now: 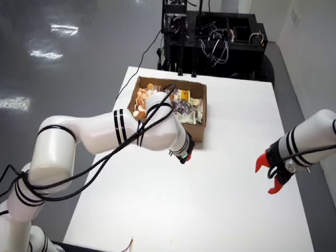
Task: Grasp a snack and put it in the bin.
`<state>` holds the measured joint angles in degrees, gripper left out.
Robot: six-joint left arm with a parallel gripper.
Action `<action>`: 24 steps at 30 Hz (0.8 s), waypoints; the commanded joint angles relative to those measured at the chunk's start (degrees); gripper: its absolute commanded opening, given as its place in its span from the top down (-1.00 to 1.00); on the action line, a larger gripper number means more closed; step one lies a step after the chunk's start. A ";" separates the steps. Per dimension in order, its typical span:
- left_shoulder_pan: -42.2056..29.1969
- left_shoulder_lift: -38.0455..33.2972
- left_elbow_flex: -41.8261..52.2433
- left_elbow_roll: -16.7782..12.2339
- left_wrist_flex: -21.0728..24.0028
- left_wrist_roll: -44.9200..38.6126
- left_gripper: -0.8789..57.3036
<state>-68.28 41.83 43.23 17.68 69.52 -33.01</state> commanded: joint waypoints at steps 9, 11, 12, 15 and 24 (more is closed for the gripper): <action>-2.62 -10.04 15.69 -7.90 -9.77 3.23 0.98; -2.77 -11.12 17.36 -9.02 -10.87 4.44 0.98; -2.84 -11.53 17.99 -9.52 -11.26 5.15 0.98; -2.86 -12.38 19.28 -11.40 -12.03 7.73 0.98; -3.59 -13.15 20.48 -15.32 -11.64 19.14 0.96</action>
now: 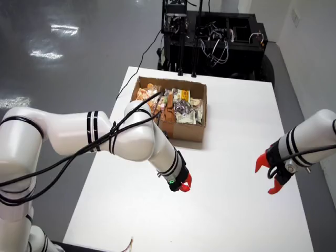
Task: Grasp a snack and put it in the bin.
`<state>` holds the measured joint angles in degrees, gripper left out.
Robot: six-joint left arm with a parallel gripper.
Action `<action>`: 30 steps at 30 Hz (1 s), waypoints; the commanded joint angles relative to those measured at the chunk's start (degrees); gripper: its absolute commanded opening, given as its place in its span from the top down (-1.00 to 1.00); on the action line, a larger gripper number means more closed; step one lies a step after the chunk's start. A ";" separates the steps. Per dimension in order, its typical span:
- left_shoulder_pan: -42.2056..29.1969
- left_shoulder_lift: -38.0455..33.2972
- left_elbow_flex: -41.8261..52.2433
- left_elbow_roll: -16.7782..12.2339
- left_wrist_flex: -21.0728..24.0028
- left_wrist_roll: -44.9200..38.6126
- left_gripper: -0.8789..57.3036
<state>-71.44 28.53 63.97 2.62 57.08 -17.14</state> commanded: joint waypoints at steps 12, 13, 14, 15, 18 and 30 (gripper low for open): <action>-0.17 -0.02 0.05 -0.83 2.62 7.90 0.95; -0.05 -0.03 0.06 -0.83 2.68 7.76 0.95; 0.10 -0.04 0.07 -0.84 2.74 7.47 0.95; 0.28 -0.04 0.08 -0.84 2.78 7.07 0.95; 1.05 -0.05 0.09 -0.85 2.92 5.13 0.96; 4.84 -0.09 0.18 -0.59 2.87 2.56 0.97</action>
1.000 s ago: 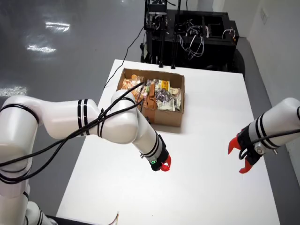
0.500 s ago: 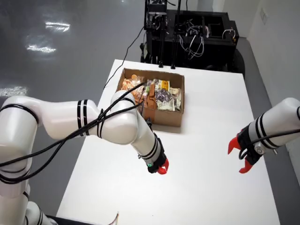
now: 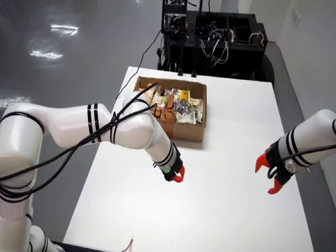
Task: Grasp a snack and put it in the bin.
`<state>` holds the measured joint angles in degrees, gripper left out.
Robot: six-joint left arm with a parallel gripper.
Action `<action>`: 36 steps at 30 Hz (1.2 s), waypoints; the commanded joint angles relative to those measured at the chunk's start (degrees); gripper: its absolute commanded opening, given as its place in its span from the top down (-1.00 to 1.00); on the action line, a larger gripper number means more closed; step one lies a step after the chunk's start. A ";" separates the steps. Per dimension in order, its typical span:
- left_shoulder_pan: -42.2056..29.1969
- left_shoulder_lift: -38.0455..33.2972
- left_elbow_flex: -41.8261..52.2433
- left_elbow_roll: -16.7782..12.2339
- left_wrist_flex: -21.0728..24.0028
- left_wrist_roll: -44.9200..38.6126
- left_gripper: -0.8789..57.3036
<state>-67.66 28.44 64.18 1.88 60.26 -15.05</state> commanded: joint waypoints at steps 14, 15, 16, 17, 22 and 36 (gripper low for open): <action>3.40 -0.05 -0.02 0.29 -0.57 1.18 0.97; 3.35 -0.05 -0.02 0.29 -0.58 1.19 0.97; 3.26 -0.05 -0.02 0.30 -0.58 1.21 0.97; 3.15 -0.05 -0.02 0.30 -0.58 1.21 0.97; 2.24 -0.05 -0.02 0.31 -0.59 1.24 0.97; -0.28 -0.05 -0.02 0.32 -0.59 1.12 0.97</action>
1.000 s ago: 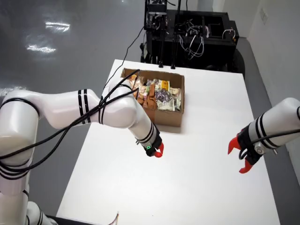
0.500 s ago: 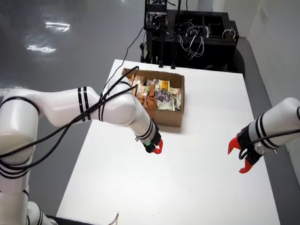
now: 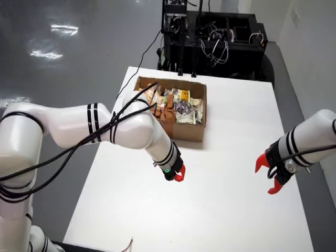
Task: Grasp a snack and put it in the bin.
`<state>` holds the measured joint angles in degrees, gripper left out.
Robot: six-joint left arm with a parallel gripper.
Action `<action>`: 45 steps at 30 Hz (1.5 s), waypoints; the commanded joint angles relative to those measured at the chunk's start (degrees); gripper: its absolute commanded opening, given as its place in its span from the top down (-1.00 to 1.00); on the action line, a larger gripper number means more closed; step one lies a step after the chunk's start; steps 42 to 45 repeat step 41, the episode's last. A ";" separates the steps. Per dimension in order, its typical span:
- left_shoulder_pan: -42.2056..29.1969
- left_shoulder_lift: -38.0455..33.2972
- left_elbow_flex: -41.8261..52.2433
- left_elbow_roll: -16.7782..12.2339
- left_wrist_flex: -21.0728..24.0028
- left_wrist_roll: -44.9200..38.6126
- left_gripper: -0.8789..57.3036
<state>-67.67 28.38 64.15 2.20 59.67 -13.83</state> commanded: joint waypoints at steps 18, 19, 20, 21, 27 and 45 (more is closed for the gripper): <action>1.66 0.00 0.00 0.00 0.00 -0.15 0.97; 1.81 0.00 0.00 0.00 0.00 -0.15 0.97; 1.94 0.00 0.00 0.00 0.00 -0.15 0.97; 2.06 0.00 0.00 0.00 0.00 -0.15 0.97; 2.40 0.00 0.00 0.00 0.00 -0.15 0.97; 1.24 0.00 0.00 0.00 0.00 -0.15 0.97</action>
